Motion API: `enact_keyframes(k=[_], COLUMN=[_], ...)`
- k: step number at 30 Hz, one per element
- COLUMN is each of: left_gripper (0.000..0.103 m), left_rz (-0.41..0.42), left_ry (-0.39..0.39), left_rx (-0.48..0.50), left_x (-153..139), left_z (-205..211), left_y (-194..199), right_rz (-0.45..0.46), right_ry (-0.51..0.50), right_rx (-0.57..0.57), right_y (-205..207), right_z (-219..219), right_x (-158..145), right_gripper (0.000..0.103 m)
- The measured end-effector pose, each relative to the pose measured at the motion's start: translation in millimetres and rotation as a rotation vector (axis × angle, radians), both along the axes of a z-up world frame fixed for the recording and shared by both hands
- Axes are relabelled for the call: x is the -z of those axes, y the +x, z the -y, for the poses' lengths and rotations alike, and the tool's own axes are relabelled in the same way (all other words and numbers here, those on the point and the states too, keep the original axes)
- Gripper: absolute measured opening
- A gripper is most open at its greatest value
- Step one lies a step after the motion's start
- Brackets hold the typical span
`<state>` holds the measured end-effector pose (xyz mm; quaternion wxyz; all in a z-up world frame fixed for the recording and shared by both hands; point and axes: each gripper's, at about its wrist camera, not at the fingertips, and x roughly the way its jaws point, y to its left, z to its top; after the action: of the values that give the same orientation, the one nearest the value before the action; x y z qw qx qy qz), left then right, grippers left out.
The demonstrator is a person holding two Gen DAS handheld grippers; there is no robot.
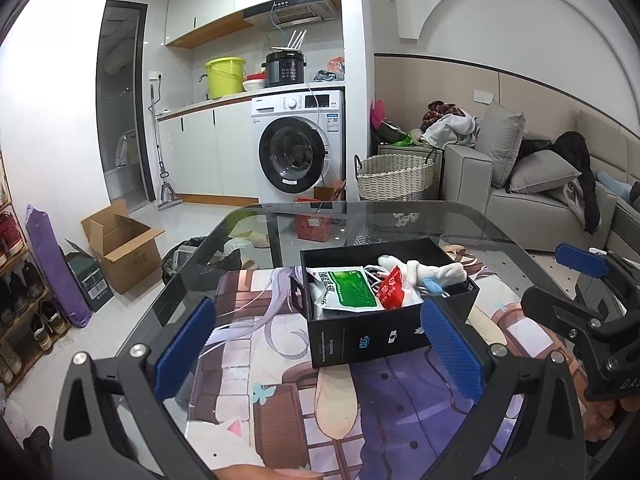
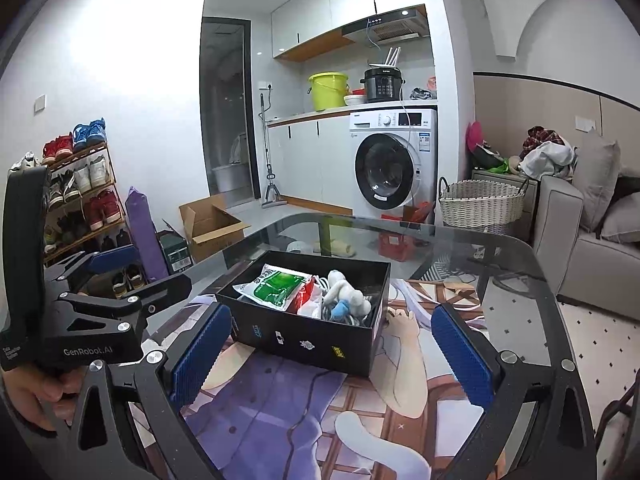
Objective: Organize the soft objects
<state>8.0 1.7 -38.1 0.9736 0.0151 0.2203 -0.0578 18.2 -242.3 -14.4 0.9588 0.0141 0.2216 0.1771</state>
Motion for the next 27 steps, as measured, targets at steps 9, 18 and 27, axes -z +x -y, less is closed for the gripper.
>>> enact_keyframes(k=[9, 18, 27], left_gripper=[0.103, 0.103, 0.103], left_rz=[0.020, 0.022, 0.017], left_ry=[0.019, 0.013, 0.015], left_rx=[0.010, 0.002, 0.008], left_x=[-4.1, -7.6, -6.8], left_z=[2.7, 3.1, 3.9], left_y=[-3.7, -3.1, -2.1], right_rz=[0.000, 0.001, -0.003], right_ry=[0.000, 0.000, -0.003], right_rx=[-0.001, -0.002, -0.007], right_y=[0.8, 2.8, 3.7], right_z=[-0.3, 1.0, 1.1], right_x=[0.4, -0.3, 0.9], right_gripper=[0.102, 0.102, 0.102])
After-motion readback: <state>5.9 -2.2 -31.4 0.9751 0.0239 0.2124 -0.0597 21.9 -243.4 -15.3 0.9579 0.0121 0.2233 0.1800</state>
